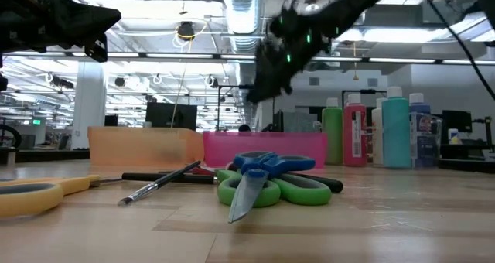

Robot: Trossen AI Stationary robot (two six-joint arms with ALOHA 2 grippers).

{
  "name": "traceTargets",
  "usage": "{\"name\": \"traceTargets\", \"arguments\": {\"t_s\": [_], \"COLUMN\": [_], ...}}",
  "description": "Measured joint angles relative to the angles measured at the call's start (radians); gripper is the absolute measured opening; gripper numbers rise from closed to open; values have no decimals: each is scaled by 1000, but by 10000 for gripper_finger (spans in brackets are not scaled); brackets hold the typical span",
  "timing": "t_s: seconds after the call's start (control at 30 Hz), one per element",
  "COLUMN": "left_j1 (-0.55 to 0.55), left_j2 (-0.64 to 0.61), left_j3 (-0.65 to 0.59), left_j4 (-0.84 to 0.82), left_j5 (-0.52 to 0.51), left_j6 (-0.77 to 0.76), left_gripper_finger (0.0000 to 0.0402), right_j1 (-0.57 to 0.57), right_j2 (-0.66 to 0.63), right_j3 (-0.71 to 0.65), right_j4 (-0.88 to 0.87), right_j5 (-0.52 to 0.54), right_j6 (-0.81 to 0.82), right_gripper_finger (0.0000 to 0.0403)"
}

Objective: Pick & Place Paint Supplies
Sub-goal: Put the black paintbrush into the pink bin

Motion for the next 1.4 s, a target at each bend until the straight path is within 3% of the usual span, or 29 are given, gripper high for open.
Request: {"name": "traceTargets", "arguments": {"t_s": [0.13,0.27,0.43,0.73,0.93,1.4], "left_j1": [0,0,0,0,0,0], "left_j2": [0,0,0,10,40,118], "left_j3": [0,0,0,0,0,0], "left_j4": [0,0,0,9,16,35], "left_j5": [0,0,0,0,0,0], "left_j6": [0,0,0,0,0,0], "left_gripper_finger": [2,2,2,2,2,2], "right_j1": [93,211,368,594,632,625], "right_j2": [-59,-98,-90,61,169,240], "right_j3": [85,153,166,167,166,169], "right_j4": [-195,-331,-399,-451,-450,-383], "right_j5": [116,223,237,327,320,249], "right_j6": [0,53,240,420,472,535], "right_gripper_finger": [198,204,196,194,199,202]}}
